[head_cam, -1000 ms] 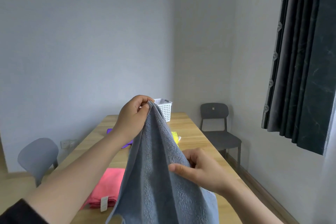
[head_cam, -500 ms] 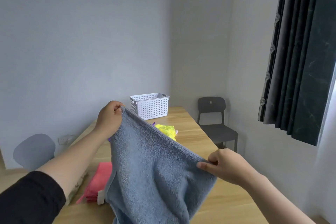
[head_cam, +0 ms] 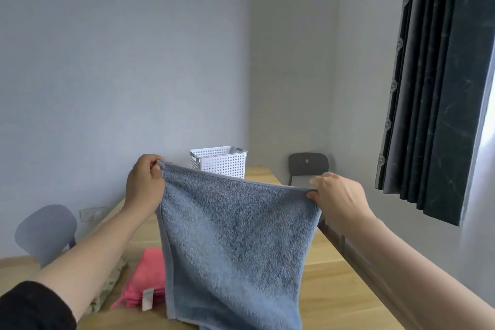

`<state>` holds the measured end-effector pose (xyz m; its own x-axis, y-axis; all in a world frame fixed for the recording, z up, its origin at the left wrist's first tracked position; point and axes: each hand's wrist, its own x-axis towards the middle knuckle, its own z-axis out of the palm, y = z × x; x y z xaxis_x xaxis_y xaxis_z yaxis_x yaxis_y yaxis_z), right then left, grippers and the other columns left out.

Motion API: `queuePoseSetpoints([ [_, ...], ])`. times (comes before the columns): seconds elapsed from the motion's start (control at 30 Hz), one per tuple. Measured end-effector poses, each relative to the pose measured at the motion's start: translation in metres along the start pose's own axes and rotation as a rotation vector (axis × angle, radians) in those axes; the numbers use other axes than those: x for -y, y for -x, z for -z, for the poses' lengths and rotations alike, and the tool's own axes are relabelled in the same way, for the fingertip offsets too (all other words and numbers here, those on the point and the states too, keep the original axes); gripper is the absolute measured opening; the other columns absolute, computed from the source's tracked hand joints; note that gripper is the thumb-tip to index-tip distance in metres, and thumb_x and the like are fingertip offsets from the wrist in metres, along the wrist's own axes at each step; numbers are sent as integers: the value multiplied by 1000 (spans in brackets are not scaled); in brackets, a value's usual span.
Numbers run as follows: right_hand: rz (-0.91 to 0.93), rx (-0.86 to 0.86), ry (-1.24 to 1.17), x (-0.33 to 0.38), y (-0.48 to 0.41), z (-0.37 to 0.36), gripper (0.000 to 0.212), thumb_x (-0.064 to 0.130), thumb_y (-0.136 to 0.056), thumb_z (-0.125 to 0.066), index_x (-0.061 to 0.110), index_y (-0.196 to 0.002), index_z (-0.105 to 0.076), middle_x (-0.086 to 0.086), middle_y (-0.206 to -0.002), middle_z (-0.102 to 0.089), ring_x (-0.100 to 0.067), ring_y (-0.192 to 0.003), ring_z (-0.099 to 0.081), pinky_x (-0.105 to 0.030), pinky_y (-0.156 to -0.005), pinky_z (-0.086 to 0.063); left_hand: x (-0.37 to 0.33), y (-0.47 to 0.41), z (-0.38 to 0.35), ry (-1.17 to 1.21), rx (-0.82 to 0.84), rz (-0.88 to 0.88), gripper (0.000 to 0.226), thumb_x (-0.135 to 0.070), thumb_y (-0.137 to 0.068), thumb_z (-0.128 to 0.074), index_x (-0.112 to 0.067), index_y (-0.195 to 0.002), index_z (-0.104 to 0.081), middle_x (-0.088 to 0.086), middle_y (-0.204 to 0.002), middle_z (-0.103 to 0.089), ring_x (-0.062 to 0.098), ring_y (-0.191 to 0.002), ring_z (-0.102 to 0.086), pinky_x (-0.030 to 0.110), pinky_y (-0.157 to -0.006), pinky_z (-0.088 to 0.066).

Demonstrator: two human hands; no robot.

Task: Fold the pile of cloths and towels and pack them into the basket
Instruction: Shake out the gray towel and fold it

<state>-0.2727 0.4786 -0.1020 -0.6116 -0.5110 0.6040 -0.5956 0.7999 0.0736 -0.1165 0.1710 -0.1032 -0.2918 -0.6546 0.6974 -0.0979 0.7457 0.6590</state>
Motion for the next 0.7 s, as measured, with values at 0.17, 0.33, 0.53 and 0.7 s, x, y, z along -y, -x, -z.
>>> queuePoseSetpoints([
  [0.17,-35,-83,-41,6,-6,40,21,34,-93,-54,15,-94,-63,-1,-97,-61,-25,-91,-61,-30,-66,-42,-19,-1,24,82,-105,-10,25,0,-95,-39,1,-114,-55,16,-111,-59,19,-91,-46,20,-72,-27],
  [0.33,-48,-266,-116,13,-3,80,17,32,-90,-60,15,-89,-61,0,-93,-57,-25,-84,-60,-28,-60,-35,-27,-6,46,104,-129,-40,24,-2,-95,-38,-3,-112,-54,13,-108,-59,21,-91,-48,27,-76,-32],
  [0.53,-64,-294,-111,20,1,106,15,30,-88,-62,15,-93,-61,0,-93,-56,-25,-83,-59,-28,-59,-34,-37,-4,66,154,-167,-70,22,-1,-94,-38,-4,-107,-55,10,-102,-58,25,-92,-51,31,-78,-38],
  [0.7,-57,-320,-136,21,8,119,17,28,-82,-69,14,-89,-62,0,-87,-50,-24,-80,-52,-28,-60,-31,-53,6,82,231,-247,-92,24,0,-95,-37,-2,-111,-55,2,-100,-54,16,-91,-47,22,-77,-32],
])
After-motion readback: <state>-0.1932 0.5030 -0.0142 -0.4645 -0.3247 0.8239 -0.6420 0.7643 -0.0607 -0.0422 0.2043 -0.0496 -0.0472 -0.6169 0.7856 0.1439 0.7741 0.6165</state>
